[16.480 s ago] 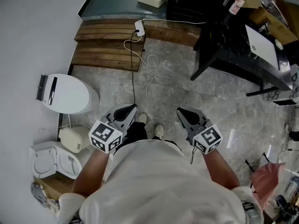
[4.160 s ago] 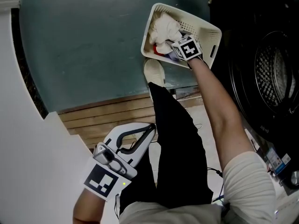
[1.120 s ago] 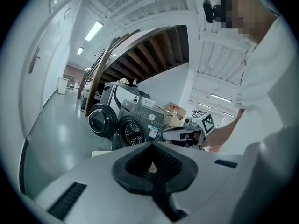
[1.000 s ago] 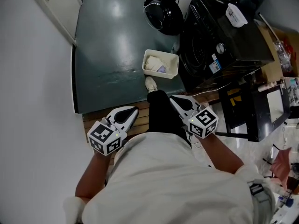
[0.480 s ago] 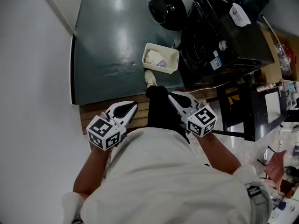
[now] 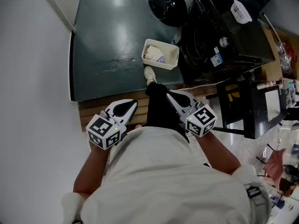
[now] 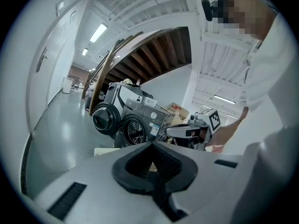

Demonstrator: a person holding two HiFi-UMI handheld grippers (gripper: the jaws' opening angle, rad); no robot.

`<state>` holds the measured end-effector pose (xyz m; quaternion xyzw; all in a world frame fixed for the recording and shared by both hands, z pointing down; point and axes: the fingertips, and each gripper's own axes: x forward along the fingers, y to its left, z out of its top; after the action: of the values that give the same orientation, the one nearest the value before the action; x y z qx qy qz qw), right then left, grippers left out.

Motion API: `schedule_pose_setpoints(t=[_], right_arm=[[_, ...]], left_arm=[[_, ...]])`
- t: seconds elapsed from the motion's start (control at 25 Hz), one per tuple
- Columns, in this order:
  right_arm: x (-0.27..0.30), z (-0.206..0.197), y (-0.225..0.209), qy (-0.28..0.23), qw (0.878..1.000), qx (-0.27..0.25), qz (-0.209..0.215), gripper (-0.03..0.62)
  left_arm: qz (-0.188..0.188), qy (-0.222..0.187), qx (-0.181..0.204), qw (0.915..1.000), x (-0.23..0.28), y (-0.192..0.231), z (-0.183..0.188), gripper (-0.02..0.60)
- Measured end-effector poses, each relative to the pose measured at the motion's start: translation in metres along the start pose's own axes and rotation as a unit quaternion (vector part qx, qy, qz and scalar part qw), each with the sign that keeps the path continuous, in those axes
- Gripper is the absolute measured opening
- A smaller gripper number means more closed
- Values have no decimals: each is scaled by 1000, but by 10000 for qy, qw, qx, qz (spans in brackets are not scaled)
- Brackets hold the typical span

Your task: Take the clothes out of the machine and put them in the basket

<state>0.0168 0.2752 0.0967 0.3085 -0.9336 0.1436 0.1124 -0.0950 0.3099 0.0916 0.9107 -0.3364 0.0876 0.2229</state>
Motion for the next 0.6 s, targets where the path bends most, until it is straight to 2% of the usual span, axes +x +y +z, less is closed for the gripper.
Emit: schedule_pose_setpoints(t=[0.6], right_arm=[[10,-3,-1,52,10000,38,-7,5]], left_arm=[[-212,130,-60,9997,8,4,-9,-2]])
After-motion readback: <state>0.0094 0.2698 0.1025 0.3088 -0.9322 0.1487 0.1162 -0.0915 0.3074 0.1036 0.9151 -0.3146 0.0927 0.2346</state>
